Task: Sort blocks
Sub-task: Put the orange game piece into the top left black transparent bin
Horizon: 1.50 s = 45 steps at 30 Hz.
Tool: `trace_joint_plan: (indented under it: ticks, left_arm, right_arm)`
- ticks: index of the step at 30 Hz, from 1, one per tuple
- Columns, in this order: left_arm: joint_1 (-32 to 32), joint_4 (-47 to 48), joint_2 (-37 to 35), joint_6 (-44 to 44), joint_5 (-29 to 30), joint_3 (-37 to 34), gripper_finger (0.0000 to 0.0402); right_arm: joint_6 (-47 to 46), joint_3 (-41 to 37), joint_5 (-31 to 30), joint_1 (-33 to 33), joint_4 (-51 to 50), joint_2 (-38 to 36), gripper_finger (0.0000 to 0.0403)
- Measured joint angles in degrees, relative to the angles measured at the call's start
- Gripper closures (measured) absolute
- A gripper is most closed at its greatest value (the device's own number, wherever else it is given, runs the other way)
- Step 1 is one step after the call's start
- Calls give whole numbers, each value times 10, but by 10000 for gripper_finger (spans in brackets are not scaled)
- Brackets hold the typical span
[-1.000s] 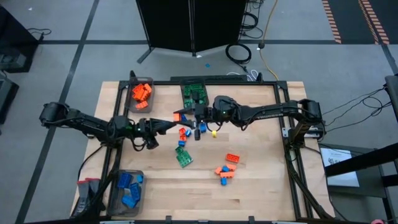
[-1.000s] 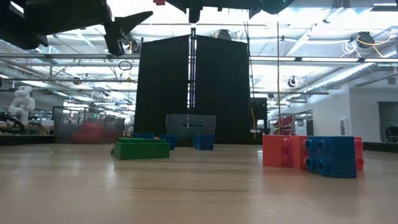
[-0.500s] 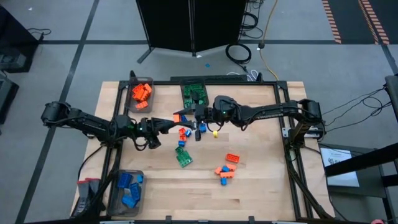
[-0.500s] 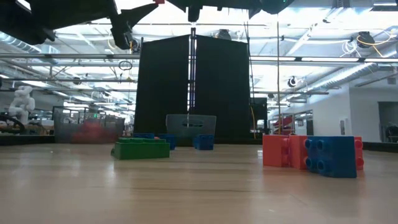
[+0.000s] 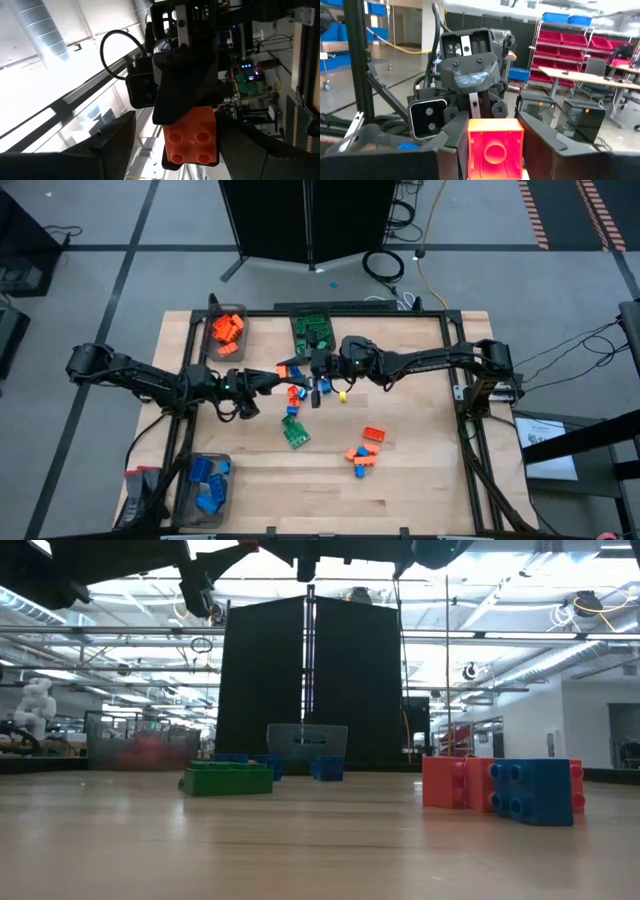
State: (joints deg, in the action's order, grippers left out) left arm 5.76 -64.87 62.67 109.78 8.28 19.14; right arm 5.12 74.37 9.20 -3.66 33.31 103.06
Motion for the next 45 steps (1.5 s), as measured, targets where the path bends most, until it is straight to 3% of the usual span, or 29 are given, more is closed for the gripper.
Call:
trace_joint_plan:
  ticks: [12,24,28,33,39,45]
  left_arm:
    - [-12,8,0,-45,23,1,142]
    - [-21,23,-1,-45,7,1,220]
    - [-21,35,-1,-50,-2,1,223]
    - [-21,37,-1,-143,-13,1,223]
    - [-21,51,-1,-165,-23,1,218]
    - [-20,71,-1,-192,8,2,204]
  right_arm:
    - [0,0,2,0,6,2,282]
    - [-4,-1,19,0,6,2,282]
    - [-4,-1,21,-1,6,2,282]
    - [-4,-2,21,-1,12,2,282]
    - [-2,-2,21,-3,13,2,282]
    - [7,-2,14,-6,12,3,282]
